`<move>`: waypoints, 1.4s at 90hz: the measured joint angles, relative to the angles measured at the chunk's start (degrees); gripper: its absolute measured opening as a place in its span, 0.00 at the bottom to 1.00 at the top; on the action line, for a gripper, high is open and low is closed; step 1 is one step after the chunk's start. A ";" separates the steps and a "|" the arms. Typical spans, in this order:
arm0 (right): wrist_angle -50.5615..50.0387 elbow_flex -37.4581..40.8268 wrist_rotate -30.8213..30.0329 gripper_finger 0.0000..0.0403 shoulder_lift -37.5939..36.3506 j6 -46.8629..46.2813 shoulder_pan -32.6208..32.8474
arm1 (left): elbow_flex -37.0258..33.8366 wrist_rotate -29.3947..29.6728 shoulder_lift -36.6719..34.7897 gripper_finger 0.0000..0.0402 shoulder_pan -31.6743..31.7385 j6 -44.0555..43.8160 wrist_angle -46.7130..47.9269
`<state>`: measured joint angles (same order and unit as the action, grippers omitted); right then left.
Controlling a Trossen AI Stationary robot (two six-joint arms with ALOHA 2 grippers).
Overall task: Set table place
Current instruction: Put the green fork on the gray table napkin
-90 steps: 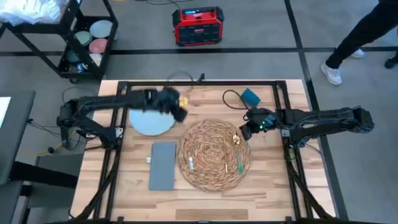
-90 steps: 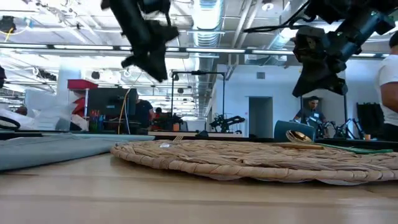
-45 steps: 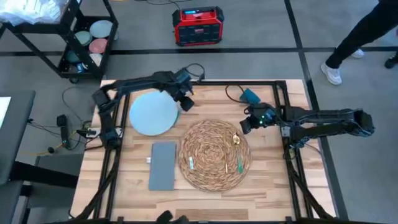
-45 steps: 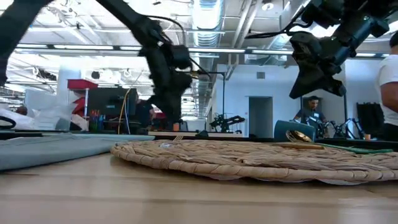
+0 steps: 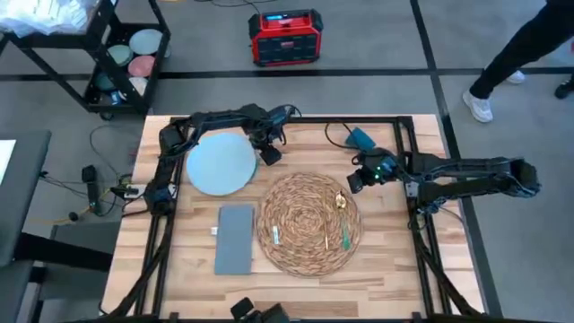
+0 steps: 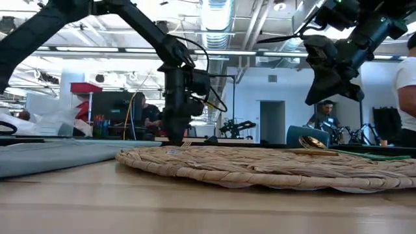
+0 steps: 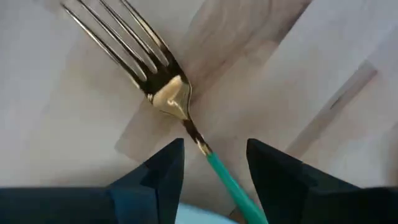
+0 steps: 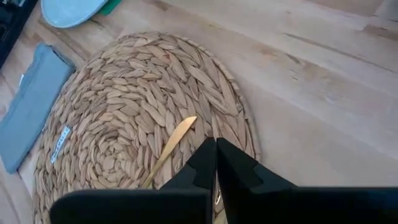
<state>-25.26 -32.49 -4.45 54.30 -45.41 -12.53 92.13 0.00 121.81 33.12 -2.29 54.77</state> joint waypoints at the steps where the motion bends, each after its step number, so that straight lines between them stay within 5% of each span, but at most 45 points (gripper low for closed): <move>1: 0.00 0.00 0.00 0.00 0.00 0.00 0.00 | -0.10 0.03 0.04 0.39 0.00 -0.21 0.03; 13: -0.06 0.00 0.00 0.00 0.00 0.11 0.00 | -1.54 0.74 1.31 0.31 0.00 -2.11 1.17; 32: -0.65 0.00 0.00 0.00 0.02 0.26 0.00 | -2.22 -1.36 2.94 0.03 -0.23 -1.82 0.59; 54: -0.87 0.00 0.02 0.00 0.00 0.93 0.02 | 6.69 3.11 -0.03 0.01 -2.71 -2.34 -1.42; 77: -2.34 0.00 1.99 0.00 -1.12 2.43 0.07 | 12.52 7.75 -10.98 0.00 -6.40 -12.79 12.23; 92: -5.02 0.00 2.08 0.00 -3.73 3.80 0.11 | 3.39 8.40 -21.21 0.00 -13.89 -27.95 16.03; 116: -7.52 0.00 1.53 0.00 -8.00 6.76 -0.37 | -21.21 9.48 -32.89 0.00 -31.81 -64.14 3.16; 126: -7.78 0.00 1.52 0.00 -8.28 6.90 -0.37 | -26.14 10.86 -33.82 0.00 -37.32 -76.29 0.95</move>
<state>-33.05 -32.49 -2.93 46.02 -38.51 -12.91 65.99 10.86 87.99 -4.20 -78.59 55.72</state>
